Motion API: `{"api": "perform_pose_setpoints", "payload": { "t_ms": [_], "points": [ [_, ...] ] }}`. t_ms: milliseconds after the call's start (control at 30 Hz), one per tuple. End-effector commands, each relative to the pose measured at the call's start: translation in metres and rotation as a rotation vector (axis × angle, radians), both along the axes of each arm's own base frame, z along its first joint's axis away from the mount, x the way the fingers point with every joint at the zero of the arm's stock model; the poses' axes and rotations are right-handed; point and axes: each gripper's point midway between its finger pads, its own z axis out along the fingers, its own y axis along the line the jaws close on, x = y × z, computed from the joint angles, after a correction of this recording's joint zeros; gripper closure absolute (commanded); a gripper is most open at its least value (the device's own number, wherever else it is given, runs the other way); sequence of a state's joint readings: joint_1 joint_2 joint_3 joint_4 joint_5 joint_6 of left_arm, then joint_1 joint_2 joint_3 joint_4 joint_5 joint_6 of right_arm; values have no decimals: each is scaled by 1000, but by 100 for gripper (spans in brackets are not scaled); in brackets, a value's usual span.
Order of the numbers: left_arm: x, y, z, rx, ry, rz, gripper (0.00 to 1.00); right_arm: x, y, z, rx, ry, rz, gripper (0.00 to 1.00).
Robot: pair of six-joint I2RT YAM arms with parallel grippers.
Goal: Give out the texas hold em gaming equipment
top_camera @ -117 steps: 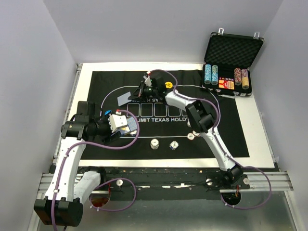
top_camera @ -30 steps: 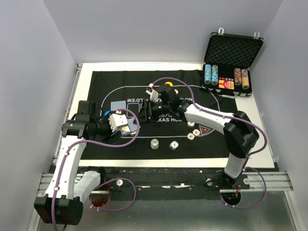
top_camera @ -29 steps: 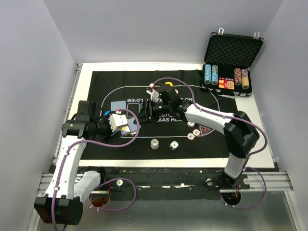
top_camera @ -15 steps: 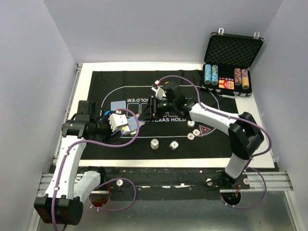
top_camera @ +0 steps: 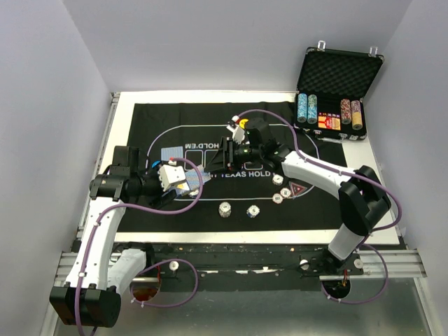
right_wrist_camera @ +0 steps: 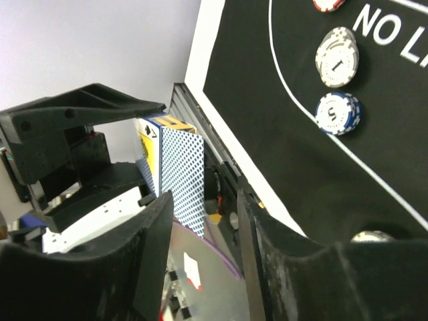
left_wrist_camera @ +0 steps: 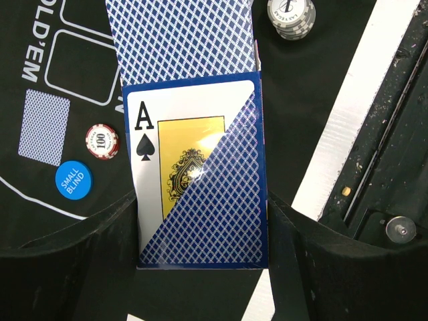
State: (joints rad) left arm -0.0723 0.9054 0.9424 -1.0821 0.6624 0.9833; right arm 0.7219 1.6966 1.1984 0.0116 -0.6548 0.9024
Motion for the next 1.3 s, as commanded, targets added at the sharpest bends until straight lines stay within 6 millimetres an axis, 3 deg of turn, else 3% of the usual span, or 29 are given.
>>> {"api": "perform_pose_setpoints", "payload": {
  "t_ms": [0, 67, 333, 600, 933, 1067, 1267],
  "points": [
    [6, -5, 15, -25, -61, -27, 54, -8, -1, 7, 42, 6, 49, 40],
    [6, -5, 15, -25, -63, -27, 53, -9, 1, 5, 52, 18, 58, 32],
    [7, -7, 15, -33, -57, -26, 53, -16, 13, 8, 84, 29, 87, 34],
    [7, -6, 19, -33, -68, -24, 53, -18, 16, -8, 50, 48, 83, 58],
    [7, -7, 19, -37, -60, -23, 53, -8, 6, 0, 27, 11, 37, 77],
    [7, -6, 20, -34, -65, -22, 53, -7, 1, 0, 28, 13, 27, 83],
    [7, -6, 19, -32, -63, -25, 53, -4, -5, 5, 30, 2, 15, 84]
  ]
}}
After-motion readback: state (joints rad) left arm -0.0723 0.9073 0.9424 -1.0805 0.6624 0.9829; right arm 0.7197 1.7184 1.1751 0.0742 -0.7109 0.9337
